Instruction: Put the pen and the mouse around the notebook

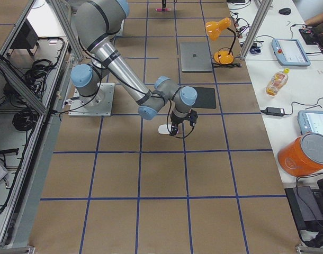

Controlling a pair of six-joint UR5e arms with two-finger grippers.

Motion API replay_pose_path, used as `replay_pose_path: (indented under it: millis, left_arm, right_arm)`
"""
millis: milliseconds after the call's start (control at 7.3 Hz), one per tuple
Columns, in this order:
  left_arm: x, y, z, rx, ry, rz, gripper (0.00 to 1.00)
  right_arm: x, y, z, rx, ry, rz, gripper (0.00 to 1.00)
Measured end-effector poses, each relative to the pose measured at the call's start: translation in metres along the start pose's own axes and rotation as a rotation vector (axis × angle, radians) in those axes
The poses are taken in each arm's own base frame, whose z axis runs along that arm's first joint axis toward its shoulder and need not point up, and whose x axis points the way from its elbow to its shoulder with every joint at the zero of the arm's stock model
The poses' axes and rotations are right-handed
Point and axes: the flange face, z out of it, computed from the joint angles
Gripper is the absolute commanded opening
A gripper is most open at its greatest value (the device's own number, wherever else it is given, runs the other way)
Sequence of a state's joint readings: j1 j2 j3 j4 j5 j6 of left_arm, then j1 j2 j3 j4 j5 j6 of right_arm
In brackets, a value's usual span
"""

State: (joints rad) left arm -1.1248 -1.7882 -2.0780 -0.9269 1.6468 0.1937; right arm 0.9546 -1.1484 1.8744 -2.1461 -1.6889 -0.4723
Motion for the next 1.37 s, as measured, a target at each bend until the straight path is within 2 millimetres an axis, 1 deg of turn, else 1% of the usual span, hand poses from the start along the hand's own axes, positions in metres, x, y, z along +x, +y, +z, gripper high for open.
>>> replay_pose_path:
  millis: [137,274,411,548,685,822,959,1096,1233,1370]
  left_arm:
    - [0.046,0.01,-0.011,0.006,-0.006,-0.076,0.0]
    - [0.092,0.022,-0.019,0.02,-0.012,-0.15,0.0]
    - [0.141,0.04,-0.025,0.037,-0.013,-0.253,0.0]
    - [0.188,0.061,-0.029,0.053,-0.014,-0.357,0.0]
    - [0.231,0.083,-0.031,0.073,-0.007,-0.478,0.0]
    - [0.274,0.103,-0.034,0.08,0.036,-0.646,0.0]
    - [0.312,0.123,-0.036,0.062,0.087,-0.814,0.0]
    - [0.342,0.142,-0.031,0.036,0.101,-0.952,0.0]
    - [0.363,0.157,-0.021,0.013,0.091,-1.068,0.0]
    - [0.376,0.166,-0.014,0.002,0.083,-1.143,0.0]
  right_arm:
    - [0.0,-0.001,0.003,-0.004,-0.002,-0.001,0.92]
    - [0.0,-0.001,0.004,-0.006,-0.002,-0.001,0.81]
    - [0.001,-0.001,0.004,-0.006,-0.002,0.0,0.59]
    - [0.0,-0.001,0.004,-0.005,-0.003,0.0,0.45]
    - [0.0,-0.002,0.003,-0.004,-0.003,0.001,0.44]
    - [0.001,-0.002,0.001,-0.002,-0.001,0.004,0.41]
    - [0.001,-0.002,0.0,0.0,0.0,0.007,0.41]
    - [0.001,-0.001,-0.001,0.0,0.0,0.009,0.41]
    - [0.001,-0.001,-0.002,0.0,0.001,0.01,0.41]
    - [0.001,-0.002,-0.006,0.003,0.003,0.011,0.42]
